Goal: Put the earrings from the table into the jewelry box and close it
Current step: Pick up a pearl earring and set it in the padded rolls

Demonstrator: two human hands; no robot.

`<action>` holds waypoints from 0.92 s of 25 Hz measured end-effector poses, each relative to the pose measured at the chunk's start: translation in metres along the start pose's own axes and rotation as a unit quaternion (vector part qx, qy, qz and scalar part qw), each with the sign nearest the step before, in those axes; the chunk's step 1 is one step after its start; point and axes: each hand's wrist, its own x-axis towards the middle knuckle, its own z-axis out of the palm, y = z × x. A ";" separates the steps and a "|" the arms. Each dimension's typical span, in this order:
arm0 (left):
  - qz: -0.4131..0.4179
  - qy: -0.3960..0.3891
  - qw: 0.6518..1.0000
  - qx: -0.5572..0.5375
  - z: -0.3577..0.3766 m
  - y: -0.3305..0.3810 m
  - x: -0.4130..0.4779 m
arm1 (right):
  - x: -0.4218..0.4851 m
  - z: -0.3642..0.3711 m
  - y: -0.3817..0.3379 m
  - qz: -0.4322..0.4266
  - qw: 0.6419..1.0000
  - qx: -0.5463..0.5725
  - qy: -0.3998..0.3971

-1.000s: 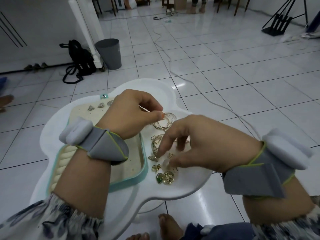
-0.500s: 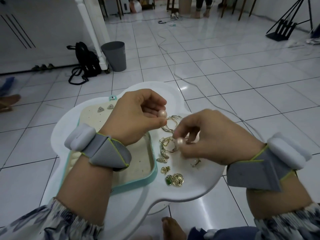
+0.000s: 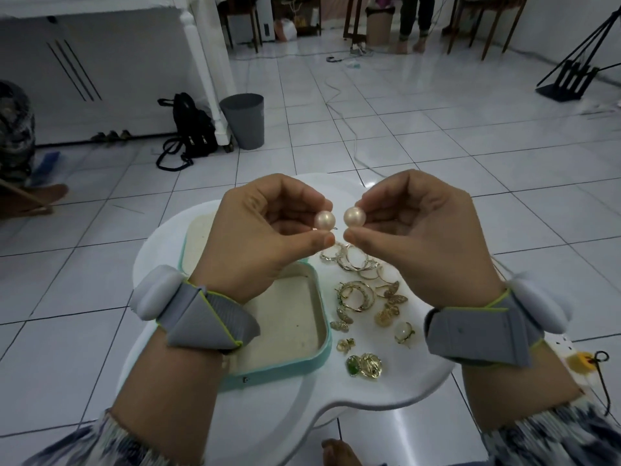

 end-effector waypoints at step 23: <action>-0.119 0.068 0.978 0.154 -0.118 -0.046 -0.056 | -0.001 0.128 -0.010 -0.019 0.934 -0.290 -0.210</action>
